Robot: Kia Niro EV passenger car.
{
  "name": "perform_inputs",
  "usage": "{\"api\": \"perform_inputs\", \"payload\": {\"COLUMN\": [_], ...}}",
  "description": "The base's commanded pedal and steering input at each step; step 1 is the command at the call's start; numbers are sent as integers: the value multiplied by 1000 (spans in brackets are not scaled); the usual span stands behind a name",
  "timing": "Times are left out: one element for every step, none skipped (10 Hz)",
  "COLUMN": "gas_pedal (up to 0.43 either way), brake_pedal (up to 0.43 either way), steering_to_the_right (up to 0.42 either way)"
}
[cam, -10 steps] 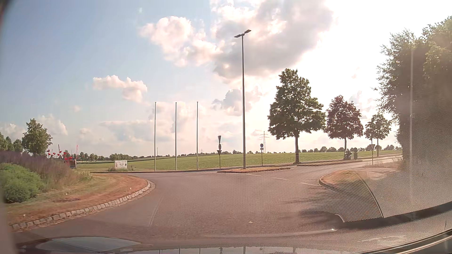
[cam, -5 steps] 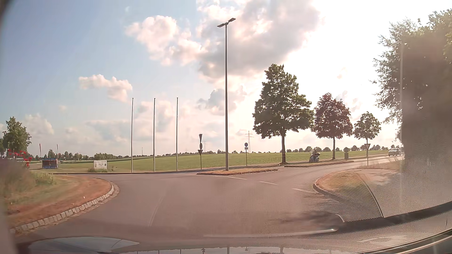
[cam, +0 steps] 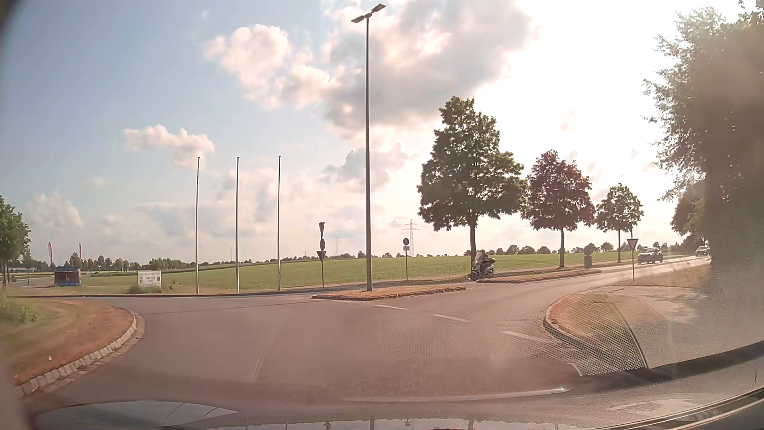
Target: Follow the waypoints while adhering to traffic rules and regulations
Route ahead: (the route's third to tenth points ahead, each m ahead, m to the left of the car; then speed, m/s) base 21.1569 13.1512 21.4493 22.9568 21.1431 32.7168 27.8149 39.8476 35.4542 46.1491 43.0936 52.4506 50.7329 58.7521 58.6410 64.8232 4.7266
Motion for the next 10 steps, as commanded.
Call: {"api": "perform_inputs", "payload": {"gas_pedal": [130,110,98,79,79,79,79,87,98,110], "brake_pedal": [18,12,12,18,12,12,12,12,12,12], "steering_to_the_right": [-43,-75,-97,-117,-135,-146,-152,-152,-152,-152]}}
